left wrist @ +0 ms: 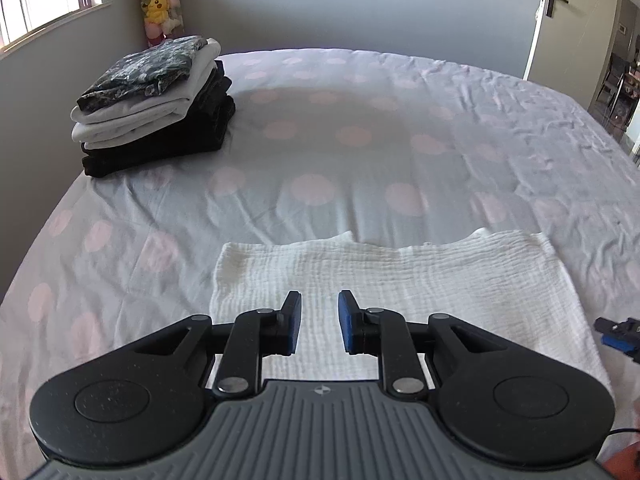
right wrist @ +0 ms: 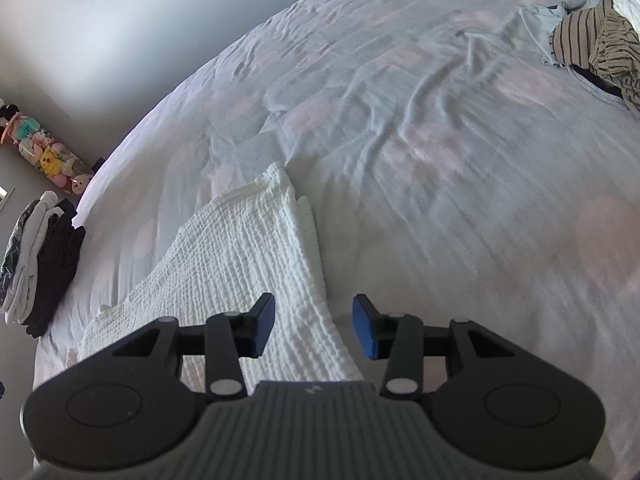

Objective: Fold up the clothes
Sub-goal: 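Press and smooth the folded white shirt with both open grippers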

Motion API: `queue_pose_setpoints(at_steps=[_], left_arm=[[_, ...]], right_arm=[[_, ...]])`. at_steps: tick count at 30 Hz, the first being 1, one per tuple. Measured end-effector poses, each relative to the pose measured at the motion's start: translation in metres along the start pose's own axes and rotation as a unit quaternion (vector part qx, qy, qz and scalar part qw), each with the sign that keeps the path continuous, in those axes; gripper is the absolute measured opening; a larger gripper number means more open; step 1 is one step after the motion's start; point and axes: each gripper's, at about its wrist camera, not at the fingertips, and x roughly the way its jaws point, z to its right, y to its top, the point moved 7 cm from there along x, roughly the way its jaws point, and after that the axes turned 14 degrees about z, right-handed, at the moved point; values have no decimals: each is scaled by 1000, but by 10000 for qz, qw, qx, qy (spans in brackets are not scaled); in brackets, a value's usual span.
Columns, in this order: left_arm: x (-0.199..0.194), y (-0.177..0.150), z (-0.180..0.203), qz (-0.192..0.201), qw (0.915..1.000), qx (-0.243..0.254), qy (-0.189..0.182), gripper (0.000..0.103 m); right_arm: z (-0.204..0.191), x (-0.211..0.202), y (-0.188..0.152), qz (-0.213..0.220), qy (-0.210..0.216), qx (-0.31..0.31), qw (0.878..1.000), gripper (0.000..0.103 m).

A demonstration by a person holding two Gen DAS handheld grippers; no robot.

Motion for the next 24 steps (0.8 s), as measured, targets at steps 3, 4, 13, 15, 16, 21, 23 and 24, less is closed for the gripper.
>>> queue_pose_setpoints(at_steps=[3,4,13,15,16,21,23,24], left_arm=[[-17,5,21,65,9995,-295,-115,30],[-20,5,26,83,9990,-425,-144,31],[-13,-75,12,-379,9954,-638,607,35],[-10,-98,1,-579,9923,-629,895,35],[-9,-107,-3,-659,9910,-676,944,35],[-10,-138,-17,-818,9883,-823,990,35],[-11,-141,-22,-842,9880,-845,980,35],[-12,-141,-24,-837,9879,-894,948,35]], right_arm=[[-8,-2,-1,25,144,-182,9997,41],[-9,-3,-3,-15,199,-204,9996,40],[-1,3,-7,-251,484,-165,9984,40],[4,1,-6,-257,482,-175,9984,40],[8,-1,-5,-244,441,-179,9986,40],[24,-15,5,-143,331,73,9993,41],[19,-30,10,4,362,-49,9993,41],[17,-39,13,62,347,-131,9993,41]])
